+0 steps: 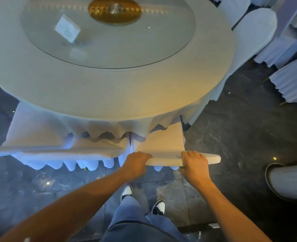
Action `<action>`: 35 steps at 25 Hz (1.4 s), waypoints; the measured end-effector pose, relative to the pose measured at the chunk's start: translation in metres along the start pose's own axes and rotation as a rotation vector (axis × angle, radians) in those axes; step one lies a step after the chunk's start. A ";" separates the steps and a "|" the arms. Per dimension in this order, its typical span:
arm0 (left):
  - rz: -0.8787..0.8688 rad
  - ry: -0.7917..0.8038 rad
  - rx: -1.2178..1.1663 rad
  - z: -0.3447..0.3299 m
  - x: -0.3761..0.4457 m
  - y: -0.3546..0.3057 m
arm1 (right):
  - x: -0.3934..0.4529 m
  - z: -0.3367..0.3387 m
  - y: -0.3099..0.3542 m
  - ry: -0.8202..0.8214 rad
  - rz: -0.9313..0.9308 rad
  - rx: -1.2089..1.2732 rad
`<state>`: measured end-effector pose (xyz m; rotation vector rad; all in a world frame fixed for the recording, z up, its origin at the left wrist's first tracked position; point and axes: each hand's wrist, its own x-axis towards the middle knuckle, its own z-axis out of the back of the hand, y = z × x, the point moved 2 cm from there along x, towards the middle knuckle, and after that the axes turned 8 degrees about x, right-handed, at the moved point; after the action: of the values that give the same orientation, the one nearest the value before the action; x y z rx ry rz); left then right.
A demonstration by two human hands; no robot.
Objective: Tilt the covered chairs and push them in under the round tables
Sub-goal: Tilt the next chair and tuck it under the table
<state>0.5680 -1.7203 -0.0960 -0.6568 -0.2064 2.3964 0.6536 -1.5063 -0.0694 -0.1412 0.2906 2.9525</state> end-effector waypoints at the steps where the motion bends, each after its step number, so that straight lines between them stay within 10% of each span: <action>1: 0.001 -0.006 0.000 0.002 0.000 0.000 | 0.002 0.002 0.001 -0.003 0.005 0.007; 23: 0.047 0.011 -0.033 0.023 0.032 0.018 | 0.040 0.007 0.004 0.049 0.048 -0.090; 35: -0.072 0.326 0.321 0.047 0.073 -0.050 | 0.047 0.005 -0.075 0.274 0.054 0.239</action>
<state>0.5224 -1.6347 -0.0696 -0.8542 0.2824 2.1492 0.6208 -1.4257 -0.0831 -0.5141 0.6900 2.9171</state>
